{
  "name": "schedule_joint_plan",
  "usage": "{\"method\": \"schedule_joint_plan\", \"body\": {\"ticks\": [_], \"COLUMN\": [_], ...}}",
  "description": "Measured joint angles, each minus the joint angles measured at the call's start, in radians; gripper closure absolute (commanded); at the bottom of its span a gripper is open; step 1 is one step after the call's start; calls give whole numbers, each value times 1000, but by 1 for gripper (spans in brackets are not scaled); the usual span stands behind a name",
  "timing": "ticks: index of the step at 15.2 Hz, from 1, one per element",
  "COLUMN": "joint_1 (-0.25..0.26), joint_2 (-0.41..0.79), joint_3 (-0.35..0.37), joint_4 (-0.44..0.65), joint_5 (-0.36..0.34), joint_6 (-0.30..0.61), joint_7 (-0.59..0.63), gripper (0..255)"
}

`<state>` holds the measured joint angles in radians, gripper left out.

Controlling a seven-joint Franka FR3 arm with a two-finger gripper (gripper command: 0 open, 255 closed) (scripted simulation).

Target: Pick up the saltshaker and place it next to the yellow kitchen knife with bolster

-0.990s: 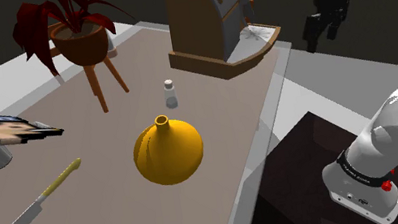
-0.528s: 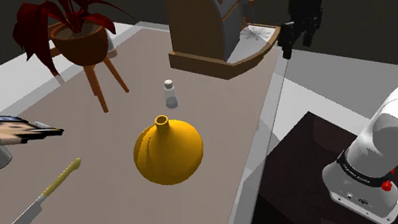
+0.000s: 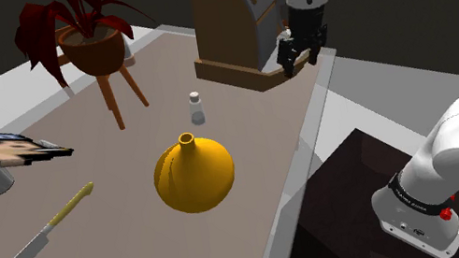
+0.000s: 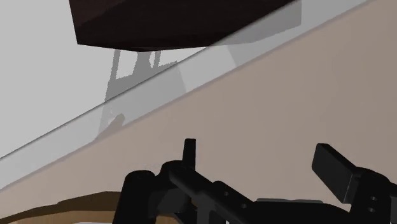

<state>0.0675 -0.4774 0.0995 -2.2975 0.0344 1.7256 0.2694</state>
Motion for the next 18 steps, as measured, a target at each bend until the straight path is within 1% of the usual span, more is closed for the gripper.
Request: {"method": "schedule_joint_plan", "body": {"ticks": [6, 11, 18], "joint_1": [28, 48, 88], "joint_2": [186, 333, 575], "joint_3": [58, 97, 142], "joint_4": [119, 228, 464], "joint_5": [28, 29, -5], "joint_6": [103, 172, 220], "joint_7": [72, 123, 210], "gripper": [0, 0, 0]}}
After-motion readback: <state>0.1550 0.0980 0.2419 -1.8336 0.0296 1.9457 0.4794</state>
